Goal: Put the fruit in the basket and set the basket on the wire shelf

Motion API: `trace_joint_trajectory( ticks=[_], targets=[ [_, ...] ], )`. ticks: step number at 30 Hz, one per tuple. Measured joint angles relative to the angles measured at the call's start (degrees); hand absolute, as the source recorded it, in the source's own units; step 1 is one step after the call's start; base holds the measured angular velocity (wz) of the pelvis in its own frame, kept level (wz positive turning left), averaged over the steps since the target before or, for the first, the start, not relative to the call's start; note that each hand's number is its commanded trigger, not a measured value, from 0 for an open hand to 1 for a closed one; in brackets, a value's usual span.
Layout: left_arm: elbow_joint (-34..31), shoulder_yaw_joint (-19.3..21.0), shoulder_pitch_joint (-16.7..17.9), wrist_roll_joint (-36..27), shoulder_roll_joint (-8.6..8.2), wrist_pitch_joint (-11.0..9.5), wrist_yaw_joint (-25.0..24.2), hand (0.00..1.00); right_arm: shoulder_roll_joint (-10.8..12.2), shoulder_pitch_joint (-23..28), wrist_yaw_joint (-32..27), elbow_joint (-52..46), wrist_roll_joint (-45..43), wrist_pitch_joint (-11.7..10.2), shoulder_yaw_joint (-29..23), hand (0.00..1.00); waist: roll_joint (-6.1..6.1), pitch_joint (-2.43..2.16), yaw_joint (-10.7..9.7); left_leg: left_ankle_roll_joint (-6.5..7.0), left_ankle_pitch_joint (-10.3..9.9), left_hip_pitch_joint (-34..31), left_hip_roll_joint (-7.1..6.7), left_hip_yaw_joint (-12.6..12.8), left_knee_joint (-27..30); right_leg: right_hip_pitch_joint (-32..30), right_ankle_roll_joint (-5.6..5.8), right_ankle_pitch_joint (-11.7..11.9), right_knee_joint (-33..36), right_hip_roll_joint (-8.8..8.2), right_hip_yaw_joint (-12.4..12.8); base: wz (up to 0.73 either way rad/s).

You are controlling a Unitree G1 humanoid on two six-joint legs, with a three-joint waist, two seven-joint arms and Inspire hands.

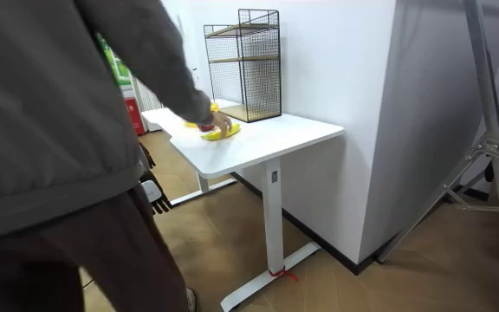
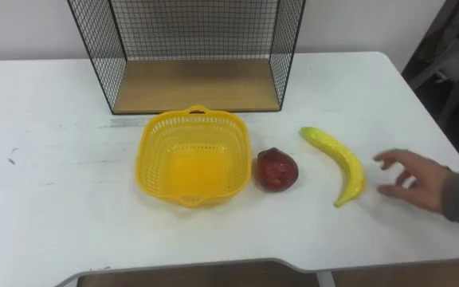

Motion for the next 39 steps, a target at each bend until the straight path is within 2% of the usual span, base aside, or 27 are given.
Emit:
trace_joint_trajectory(
  ticks=[6, 19, 22, 25, 28, 29, 34, 37, 39],
  targets=[
    [-0.01, 1.38, 0.44, -0.07, -0.14, 0.06, 0.02, 0.00, 0.06, 0.14, 0.03, -0.11, -0.01, 0.02, -0.25, 0.00, -0.17, -0.05, -0.06, 0.00, 0.00, -0.02, 0.00, -0.26, 0.03, 0.13, 0.00, 0.00, 0.00, -0.02, -0.44, 0.02],
    [0.11, 1.72, 0.82, -1.10, -0.19, 0.07, 0.05, 0.00, 0.23, 0.25, -0.75, 0.01, 0.61, -0.04, -0.76, 0.00, -0.03, -0.06, 0.04, -0.01, 0.01, 0.09, 0.02, -0.08, 0.13, 0.35, 0.00, 0.00, 0.00, -0.02, -0.40, 0.00],
    [0.11, 2.10, 1.23, -1.12, -0.35, 0.04, 0.33, 0.00, 0.39, 0.66, -1.13, 0.29, 3.23, 0.17, -2.06, 0.00, 0.04, 0.01, -0.07, 0.00, 0.00, 0.44, 0.01, -0.28, 0.12, 0.69, 0.00, 0.00, 0.00, -0.05, -0.34, 0.00],
    [0.07, 2.09, 1.65, -1.11, -0.35, 0.07, 0.82, 0.00, 0.37, 1.99, -2.48, 0.27, 10.16, 0.68, -2.42, 0.00, 0.18, 0.09, -0.18, 0.00, -0.01, 0.42, 0.00, -0.30, 0.20, 0.73, 0.00, 0.00, 0.00, -0.04, -0.33, 0.00],
    [-0.13, 2.65, 2.05, -1.12, -0.44, 0.12, 1.28, 0.00, 0.35, 3.42, -3.42, 0.28, 16.25, 1.25, -5.77, 0.00, 0.31, 0.15, -0.67, 0.00, -0.01, 0.42, 0.02, -0.19, 0.26, 0.75, 0.00, -0.01, 0.03, -0.04, -0.12, 0.00],
    [-0.11, 3.40, 2.64, -1.12, -0.54, 0.13, 1.36, 0.00, 0.35, 3.79, -4.21, 0.46, 18.33, 1.94, -7.68, 0.00, 0.34, 0.17, -1.38, -0.01, -0.01, 0.43, 0.01, -0.09, 0.34, 0.84, 0.01, -0.02, 0.03, -0.04, -0.13, 0.00],
    [-0.08, 6.66, 4.83, -1.11, -0.55, 0.20, 1.53, 0.00, 0.27, 4.98, -7.44, 0.57, 32.32, 2.50, -16.66, 0.00, 0.18, 0.25, -3.18, 0.00, -0.03, 0.44, 0.01, -0.31, 0.75, 0.97, 0.01, -0.04, 0.01, 0.00, 0.05, 0.00],
    [-0.06, 8.92, 5.89, -1.12, -0.45, 0.45, 1.57, 0.00, 0.18, 5.46, -9.94, 0.12, 40.49, 2.85, -22.73, 0.00, -0.08, 0.23, -4.42, -0.01, -0.03, 0.47, -0.02, -0.08, 0.97, 1.03, 0.00, -0.21, -0.03, 0.01, 0.57, -0.01],
    [0.40, 10.50, 6.32, -1.01, -0.40, 0.49, 1.81, 0.00, 0.11, 5.05, -11.83, -0.04, 47.50, 2.96, -28.64, 0.00, -0.38, 0.21, -5.05, 0.00, -0.02, 0.59, -0.04, 0.02, 1.01, 1.03, 0.02, -0.27, -0.02, 0.03, 0.92, -0.04]
  ],
)
